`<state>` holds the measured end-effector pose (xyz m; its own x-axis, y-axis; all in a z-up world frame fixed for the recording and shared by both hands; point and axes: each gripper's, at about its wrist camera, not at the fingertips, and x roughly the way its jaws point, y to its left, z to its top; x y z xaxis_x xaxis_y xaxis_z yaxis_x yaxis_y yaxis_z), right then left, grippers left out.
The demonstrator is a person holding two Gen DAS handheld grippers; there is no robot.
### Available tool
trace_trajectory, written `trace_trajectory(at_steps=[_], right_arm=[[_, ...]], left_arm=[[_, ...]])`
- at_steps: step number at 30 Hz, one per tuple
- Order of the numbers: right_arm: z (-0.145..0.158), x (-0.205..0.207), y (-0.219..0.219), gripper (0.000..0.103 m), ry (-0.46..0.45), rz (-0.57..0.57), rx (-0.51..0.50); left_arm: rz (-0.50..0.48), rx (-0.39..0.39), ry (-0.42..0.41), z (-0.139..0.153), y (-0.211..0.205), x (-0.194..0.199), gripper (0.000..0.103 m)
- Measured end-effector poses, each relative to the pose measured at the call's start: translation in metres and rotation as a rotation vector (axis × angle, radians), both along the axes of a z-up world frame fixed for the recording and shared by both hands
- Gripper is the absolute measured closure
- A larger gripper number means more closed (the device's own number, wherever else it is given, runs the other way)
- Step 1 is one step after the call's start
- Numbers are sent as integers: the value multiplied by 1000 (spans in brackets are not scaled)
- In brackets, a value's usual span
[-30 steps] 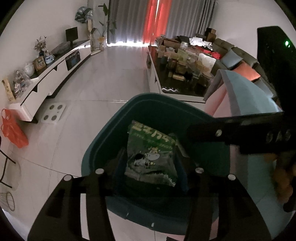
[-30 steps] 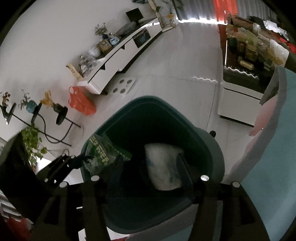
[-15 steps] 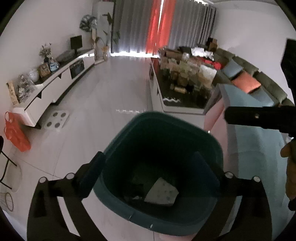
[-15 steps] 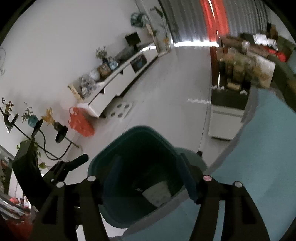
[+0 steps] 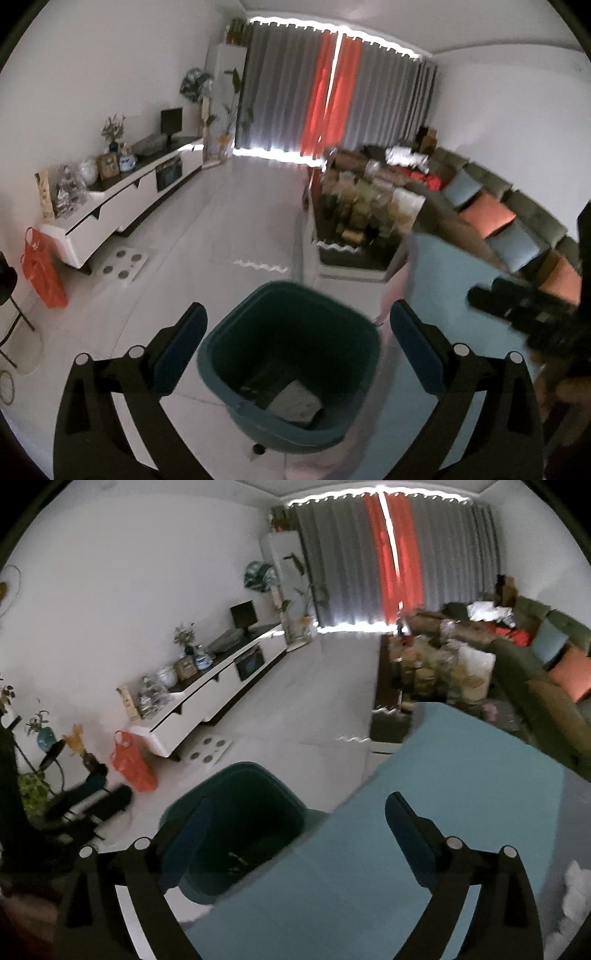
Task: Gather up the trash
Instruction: 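Move both tools back over the table toward the tissues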
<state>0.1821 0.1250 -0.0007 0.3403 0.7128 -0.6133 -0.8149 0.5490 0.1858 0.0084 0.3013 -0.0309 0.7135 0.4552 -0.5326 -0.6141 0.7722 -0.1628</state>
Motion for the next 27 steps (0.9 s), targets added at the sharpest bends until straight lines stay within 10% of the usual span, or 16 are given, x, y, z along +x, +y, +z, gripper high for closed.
trace_trajectory(at_steps=[27], right_arm=[[17,-68,-212,7,-350,-445,85]], left_arm=[[-391,310,-179,64,-244,3,5]])
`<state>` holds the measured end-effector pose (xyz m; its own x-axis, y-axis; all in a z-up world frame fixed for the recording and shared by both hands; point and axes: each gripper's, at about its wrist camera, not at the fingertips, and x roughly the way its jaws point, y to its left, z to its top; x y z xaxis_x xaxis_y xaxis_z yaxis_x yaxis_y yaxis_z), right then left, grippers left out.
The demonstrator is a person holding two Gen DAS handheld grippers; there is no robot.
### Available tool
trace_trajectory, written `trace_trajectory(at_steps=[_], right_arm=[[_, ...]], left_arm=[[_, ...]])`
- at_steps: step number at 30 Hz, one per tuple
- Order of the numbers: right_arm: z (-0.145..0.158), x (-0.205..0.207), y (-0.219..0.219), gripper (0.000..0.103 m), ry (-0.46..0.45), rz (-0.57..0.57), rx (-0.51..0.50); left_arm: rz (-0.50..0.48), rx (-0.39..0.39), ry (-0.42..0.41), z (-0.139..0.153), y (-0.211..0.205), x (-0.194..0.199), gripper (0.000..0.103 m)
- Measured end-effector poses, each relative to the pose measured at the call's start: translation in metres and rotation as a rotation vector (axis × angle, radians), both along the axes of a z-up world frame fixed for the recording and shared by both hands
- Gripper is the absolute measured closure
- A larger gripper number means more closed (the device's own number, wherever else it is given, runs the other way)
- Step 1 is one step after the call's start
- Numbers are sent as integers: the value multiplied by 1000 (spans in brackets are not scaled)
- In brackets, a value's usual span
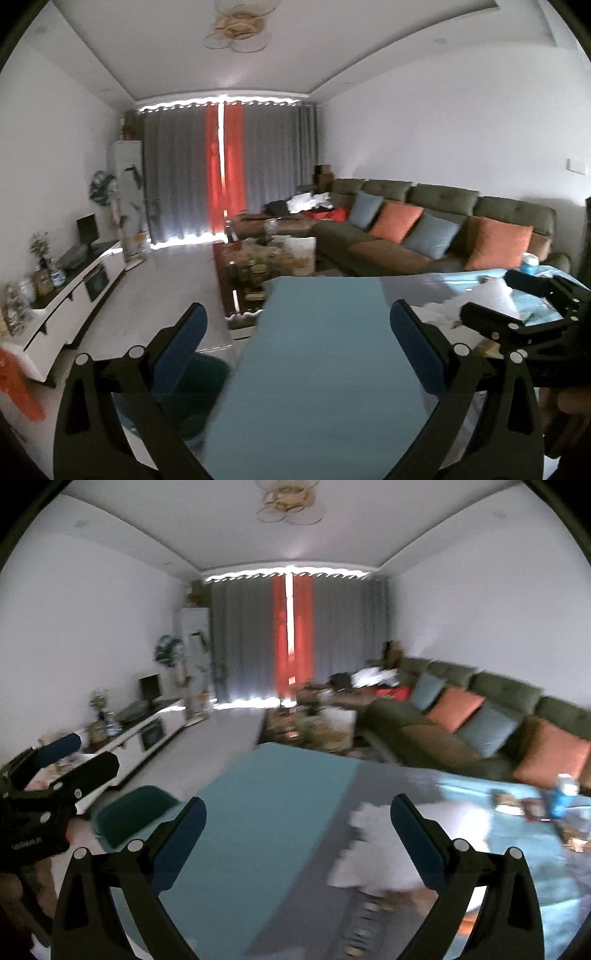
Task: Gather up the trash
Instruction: 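Move both tools back over the table toward the tissues, then grasp the white tissues with the left gripper while the right grasps more tissue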
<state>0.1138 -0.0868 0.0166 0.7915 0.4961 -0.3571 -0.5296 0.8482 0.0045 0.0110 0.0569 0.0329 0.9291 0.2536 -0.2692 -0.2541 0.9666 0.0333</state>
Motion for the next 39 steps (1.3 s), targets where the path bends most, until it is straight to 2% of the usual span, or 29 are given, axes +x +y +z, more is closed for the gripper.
trace_trajectory(at_steps=[2,7,14,17,21,28,34,39], right_arm=[[-1,-9,-15,7,-19,-43,-4],[-7,-23,-54,7,-47,-161,-14],[-22,-31,-96,7,-34,-273,-15],[-27,-34,-111,7,-18,-302,-15],[-31,-35,-136,7,10,-325,17],[-33,-25,-156,7,75,-344,78],[-39,-18,-165,7,114,-369,90],[-42,-11,-166,7,131,-368,90]], left_arm=[[-59,-9,-6,-1,-16,0,5],[-128,-8,-10,-7,-42,5,5],[-201,-30,10,-18,-56,13,5],[-233,-11,22,-22,-69,23,5],[-288,13,29,-25,-86,37,5],[-378,68,52,-30,-114,65,5],[-445,135,68,-35,-142,97,5],[-480,152,108,-47,-157,127,5]])
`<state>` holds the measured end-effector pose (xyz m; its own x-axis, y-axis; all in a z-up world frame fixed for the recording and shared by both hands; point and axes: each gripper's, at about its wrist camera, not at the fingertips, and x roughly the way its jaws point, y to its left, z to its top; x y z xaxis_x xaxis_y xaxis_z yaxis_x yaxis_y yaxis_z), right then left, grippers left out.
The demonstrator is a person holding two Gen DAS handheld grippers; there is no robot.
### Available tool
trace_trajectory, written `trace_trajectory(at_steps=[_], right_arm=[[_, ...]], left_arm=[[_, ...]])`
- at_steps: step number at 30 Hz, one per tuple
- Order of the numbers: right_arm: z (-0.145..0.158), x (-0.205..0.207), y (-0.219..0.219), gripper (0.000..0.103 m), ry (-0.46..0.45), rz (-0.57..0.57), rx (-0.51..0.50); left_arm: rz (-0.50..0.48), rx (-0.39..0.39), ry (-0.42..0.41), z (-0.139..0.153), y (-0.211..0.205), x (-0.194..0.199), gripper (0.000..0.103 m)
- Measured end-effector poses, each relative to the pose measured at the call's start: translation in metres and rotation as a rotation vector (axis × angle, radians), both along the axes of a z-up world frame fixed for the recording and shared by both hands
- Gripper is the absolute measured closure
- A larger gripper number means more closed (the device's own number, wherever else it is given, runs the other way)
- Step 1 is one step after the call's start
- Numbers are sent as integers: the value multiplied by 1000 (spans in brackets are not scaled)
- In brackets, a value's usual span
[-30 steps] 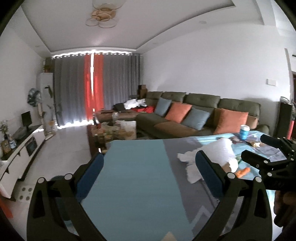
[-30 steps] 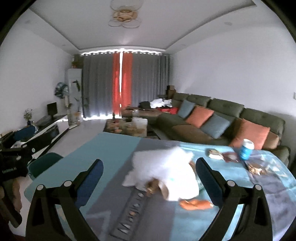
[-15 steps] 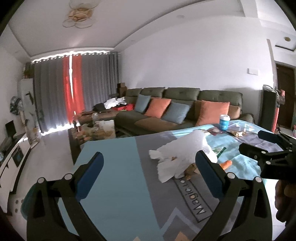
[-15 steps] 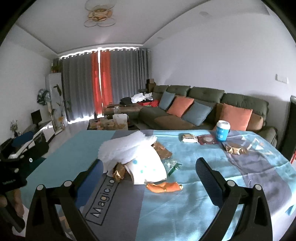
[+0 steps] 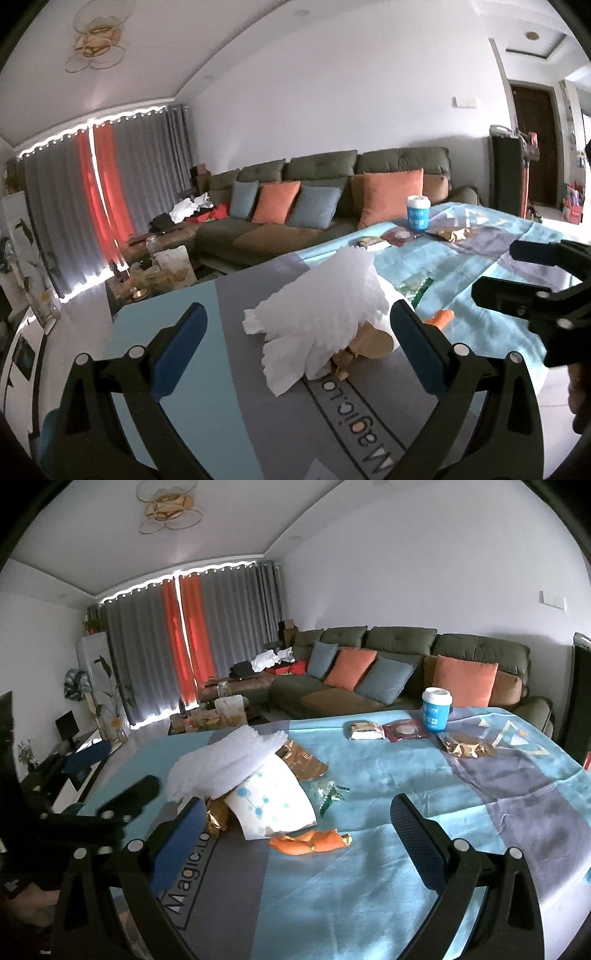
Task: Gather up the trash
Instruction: 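Grasp the white tissues with the left gripper while the right grasps more tissue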
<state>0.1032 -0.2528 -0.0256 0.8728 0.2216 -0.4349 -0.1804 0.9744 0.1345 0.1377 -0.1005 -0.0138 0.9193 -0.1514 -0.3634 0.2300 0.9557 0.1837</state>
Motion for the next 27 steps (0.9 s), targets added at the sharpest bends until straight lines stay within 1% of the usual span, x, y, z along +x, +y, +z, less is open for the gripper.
trace_trajectory(at_steps=[4,5,8,9,12,14,16,18,20,22,23,24,25,27], right_arm=[[-2,5,1,7,15,1,-2],[-2,6,1,7,15,0,-3],[-2,8,1,7,15,-4,-5],[-2,8,0,7,14,-6,-6],[-3,11,1,7,19,-7,-19],[-4,14,2,7,25,-6,-18],[-4,17,3,7,26,-5,-18],[-4,21,4,7,29,0,-19],[-3,23,7,7,28,7,-20],[-2,24,10,7,24,14,-23],[-2,25,11,7,23,17,-25],[-1,27,13,7,22,22,-27],[-1,28,15,7,23,28,-28],[0,31,19,7,21,38,-30]], left_arm=[[-15,12,-20,3,-12,20,6],[-16,12,-20,4,-13,24,9],[-16,13,20,0,-17,42,17],[-15,8,48,-4,-18,51,19],[-35,-11,83,-10,-21,63,21],[-51,2,90,-15,-26,67,21],[-61,6,100,-20,-30,68,24],[-64,2,119,-24,-30,72,36],[-55,-15,144,-28,-28,77,46],[-48,-29,161,-30,-24,79,51],[-48,-33,166,-31,-23,80,58],[-47,-38,168,-32,-22,81,62],[-47,-43,169,-32,-21,81,63],[-59,-55,182,-34,-20,82,74]])
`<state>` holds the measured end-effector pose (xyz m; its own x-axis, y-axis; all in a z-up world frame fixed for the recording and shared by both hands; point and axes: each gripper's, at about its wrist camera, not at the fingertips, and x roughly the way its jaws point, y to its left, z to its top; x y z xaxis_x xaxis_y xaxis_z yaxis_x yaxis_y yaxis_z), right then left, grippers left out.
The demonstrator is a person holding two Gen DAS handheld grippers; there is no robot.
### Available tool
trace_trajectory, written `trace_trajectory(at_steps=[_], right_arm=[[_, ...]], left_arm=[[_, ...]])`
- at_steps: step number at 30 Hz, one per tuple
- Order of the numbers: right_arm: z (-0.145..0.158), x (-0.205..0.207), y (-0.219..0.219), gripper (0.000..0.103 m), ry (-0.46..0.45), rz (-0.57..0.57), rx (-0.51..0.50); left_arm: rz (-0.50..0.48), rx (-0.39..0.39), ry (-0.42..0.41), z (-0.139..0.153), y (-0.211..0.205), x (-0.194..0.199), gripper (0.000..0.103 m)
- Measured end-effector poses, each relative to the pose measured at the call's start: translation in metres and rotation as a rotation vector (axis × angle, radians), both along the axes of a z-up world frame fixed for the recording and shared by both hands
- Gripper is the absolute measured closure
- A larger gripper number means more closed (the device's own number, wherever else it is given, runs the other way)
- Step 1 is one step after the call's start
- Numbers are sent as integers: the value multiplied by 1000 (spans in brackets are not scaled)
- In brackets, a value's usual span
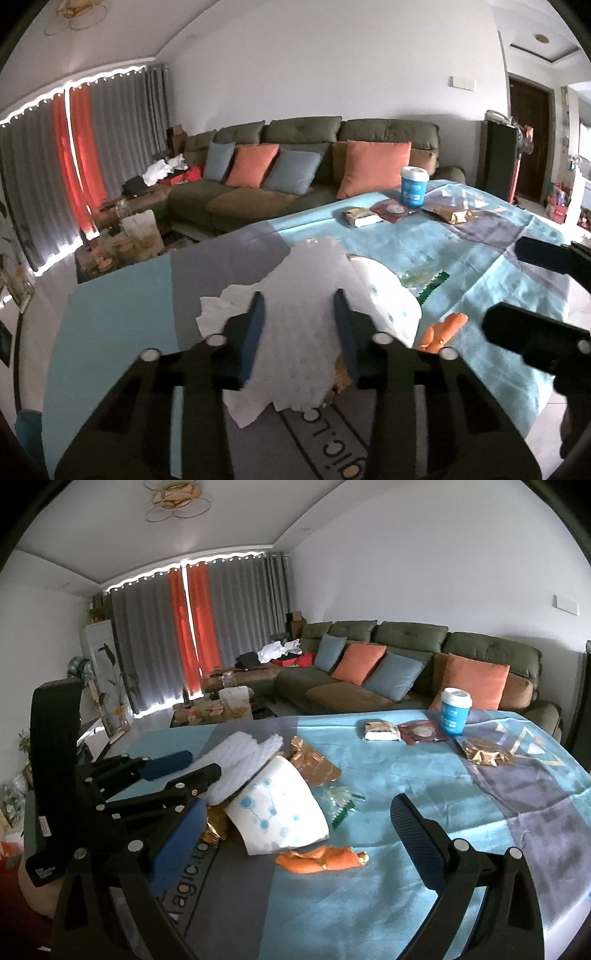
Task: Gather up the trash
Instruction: 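Grasp the white tissues with the left gripper while the right grasps more tissue, then carry the tissues over the green bin and open both grippers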
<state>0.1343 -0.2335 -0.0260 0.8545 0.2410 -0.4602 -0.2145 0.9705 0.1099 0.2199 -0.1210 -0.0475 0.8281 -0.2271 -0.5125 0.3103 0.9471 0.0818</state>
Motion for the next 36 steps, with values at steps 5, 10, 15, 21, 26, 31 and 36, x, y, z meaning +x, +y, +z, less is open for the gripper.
trace_trajectory(at_steps=[5,10,15,21,26,31,36], right_arm=[[4,6,11,7,-13,30,-4],[7,15,24,7,-19,82,17],[15,32,33,12,-19,125,33],[4,52,49,19,50,177,29],[-7,64,60,29,116,202,35],[-17,74,68,40,171,206,37],[-20,78,69,76,199,188,55]], left_arm=[[1,-32,30,-2,8,2,91],[31,-78,11,4,21,-2,92],[45,-123,-6,15,39,-11,92],[81,-115,-36,19,55,-24,92],[121,-110,-49,22,72,-35,92],[146,-127,-49,23,86,-43,92],[155,-141,-50,24,96,-44,92]])
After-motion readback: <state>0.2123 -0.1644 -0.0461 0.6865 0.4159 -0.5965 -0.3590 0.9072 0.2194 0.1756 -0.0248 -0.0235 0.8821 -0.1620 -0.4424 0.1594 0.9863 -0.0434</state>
